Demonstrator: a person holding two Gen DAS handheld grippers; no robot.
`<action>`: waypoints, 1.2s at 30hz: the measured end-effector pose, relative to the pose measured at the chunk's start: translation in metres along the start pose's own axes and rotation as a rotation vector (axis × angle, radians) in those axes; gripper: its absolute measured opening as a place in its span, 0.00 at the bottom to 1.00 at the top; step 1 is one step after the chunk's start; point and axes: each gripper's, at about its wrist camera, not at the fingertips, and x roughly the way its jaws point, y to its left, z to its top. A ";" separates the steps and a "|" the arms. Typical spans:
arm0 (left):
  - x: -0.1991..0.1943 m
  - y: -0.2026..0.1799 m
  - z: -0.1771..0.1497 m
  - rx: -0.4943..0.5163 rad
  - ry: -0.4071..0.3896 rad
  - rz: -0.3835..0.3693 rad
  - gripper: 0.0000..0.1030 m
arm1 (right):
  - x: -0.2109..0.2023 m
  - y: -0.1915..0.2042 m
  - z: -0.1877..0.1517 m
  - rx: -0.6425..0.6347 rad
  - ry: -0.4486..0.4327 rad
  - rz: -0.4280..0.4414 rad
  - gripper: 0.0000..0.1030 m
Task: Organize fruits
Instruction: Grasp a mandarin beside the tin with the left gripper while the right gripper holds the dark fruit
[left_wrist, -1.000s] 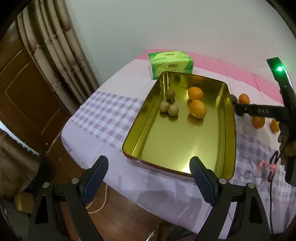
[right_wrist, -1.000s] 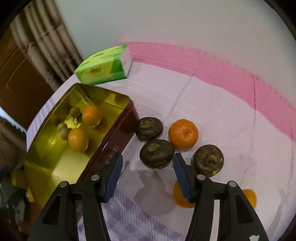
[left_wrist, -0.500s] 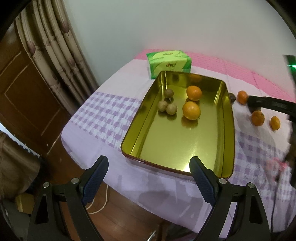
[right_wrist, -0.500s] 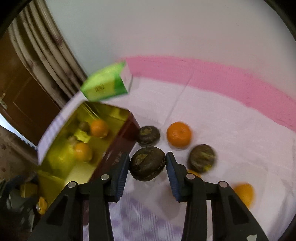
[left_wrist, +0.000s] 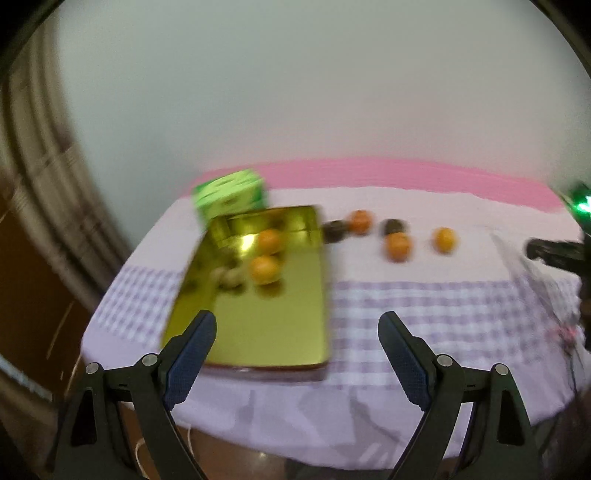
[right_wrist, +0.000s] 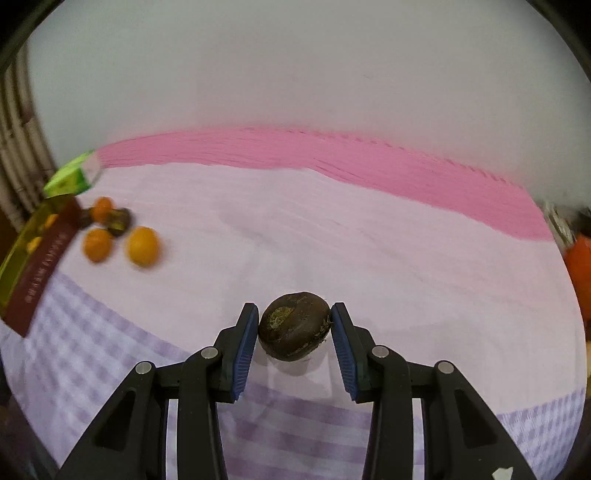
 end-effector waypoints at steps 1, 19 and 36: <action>0.001 -0.005 0.003 0.015 0.004 -0.020 0.87 | 0.004 -0.011 -0.004 0.024 0.000 -0.007 0.36; 0.121 -0.085 0.078 0.132 0.155 -0.249 0.87 | 0.027 -0.039 -0.017 0.126 -0.025 0.045 0.31; 0.218 -0.090 0.081 0.053 0.309 -0.267 0.49 | 0.027 -0.042 -0.016 0.151 -0.028 0.077 0.32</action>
